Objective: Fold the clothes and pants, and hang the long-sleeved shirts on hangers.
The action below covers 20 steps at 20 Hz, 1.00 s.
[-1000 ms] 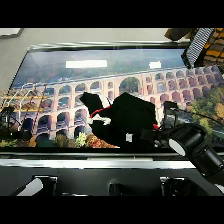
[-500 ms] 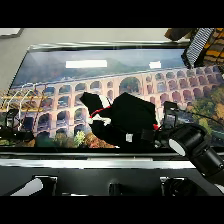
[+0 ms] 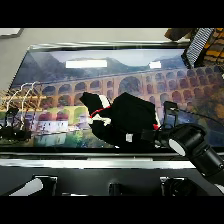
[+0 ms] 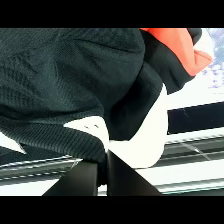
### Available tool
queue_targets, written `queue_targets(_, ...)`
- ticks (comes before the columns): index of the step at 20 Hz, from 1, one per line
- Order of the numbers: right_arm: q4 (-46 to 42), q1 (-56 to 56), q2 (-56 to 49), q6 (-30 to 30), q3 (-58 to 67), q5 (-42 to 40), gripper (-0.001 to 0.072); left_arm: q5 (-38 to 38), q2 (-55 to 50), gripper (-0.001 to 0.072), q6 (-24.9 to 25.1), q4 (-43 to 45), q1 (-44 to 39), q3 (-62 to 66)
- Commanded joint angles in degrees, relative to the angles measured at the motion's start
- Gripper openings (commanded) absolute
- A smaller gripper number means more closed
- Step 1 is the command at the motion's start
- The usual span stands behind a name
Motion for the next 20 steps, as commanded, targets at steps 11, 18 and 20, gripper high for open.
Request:
queue_targets(11, -4.61, -0.02, -0.04, -0.57, 0.0, -3.08, 0.0054, 0.48, 6.75, 0.0034, -0.11, -16.11, -0.04, 13.27)
queue_targets(18, -10.88, -0.09, -0.66, -2.71, 0.2, -6.54, 0.0053, -5.9, 13.75, 0.0033, -0.92, -17.31, -10.36, 15.12)
queue_targets(20, -11.8, -0.09, -2.21, -5.18, 1.03, -6.51, 0.0053, -11.34, 14.38, 0.0034, -0.9, -17.29, -16.0, 15.12)
